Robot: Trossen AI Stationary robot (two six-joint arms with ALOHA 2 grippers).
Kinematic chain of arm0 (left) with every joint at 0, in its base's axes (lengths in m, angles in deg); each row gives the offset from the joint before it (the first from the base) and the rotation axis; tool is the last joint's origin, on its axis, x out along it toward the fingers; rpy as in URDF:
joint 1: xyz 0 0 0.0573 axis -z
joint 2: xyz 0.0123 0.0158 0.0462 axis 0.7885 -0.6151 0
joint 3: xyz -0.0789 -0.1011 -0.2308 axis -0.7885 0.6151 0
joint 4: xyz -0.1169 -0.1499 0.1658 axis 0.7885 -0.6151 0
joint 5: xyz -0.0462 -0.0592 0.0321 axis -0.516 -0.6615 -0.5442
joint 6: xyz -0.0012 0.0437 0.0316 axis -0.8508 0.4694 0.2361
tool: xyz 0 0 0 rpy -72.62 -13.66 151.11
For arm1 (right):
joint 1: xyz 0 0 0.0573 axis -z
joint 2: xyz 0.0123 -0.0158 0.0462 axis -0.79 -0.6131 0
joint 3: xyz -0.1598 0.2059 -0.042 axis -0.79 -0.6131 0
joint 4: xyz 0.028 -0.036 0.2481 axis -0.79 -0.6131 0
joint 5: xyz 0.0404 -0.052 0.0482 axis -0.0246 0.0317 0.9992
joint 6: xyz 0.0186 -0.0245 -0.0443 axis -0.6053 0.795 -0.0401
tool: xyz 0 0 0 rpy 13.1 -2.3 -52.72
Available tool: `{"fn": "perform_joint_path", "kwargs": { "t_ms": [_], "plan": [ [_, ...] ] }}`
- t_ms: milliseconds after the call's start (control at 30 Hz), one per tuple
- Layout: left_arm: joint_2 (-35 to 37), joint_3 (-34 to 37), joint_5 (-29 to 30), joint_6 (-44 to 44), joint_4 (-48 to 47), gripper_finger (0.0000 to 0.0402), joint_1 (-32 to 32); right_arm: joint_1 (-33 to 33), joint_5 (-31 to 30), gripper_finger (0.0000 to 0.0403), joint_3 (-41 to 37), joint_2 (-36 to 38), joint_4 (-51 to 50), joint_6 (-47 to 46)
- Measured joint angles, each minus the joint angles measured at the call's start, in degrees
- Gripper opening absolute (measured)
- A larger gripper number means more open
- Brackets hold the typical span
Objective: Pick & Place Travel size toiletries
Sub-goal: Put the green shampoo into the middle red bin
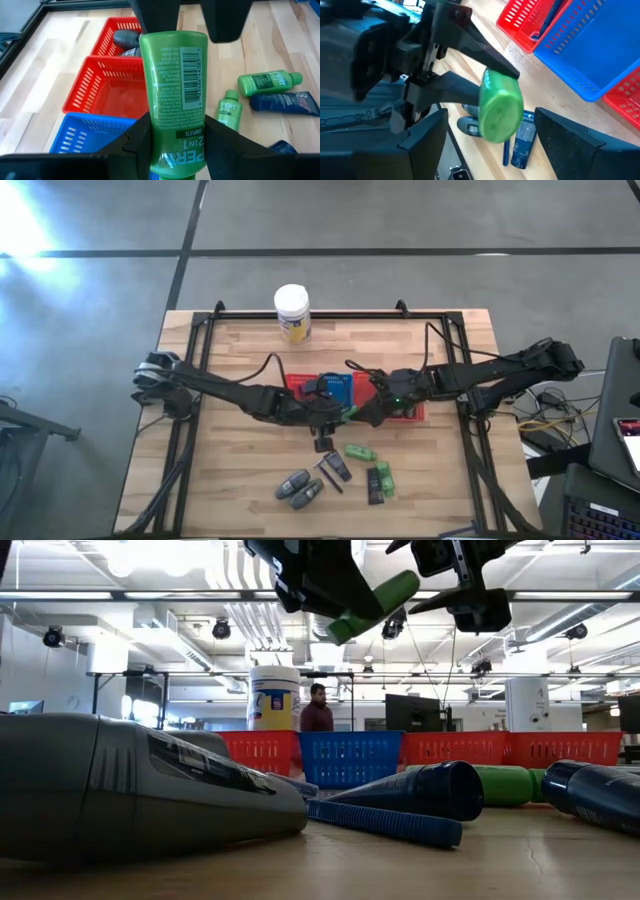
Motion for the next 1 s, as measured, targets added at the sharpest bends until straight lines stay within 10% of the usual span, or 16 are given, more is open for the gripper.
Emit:
{"fn": "perform_joint_path", "kwargs": {
  "t_ms": [1000],
  "plan": [
    [-0.4, -2.0, -0.8, -0.7, -0.1, 0.0167, -0.3, 0.2, -3.7, 0.0099, -0.1, 0.0, -1.0, 1.2]
  ]
}}
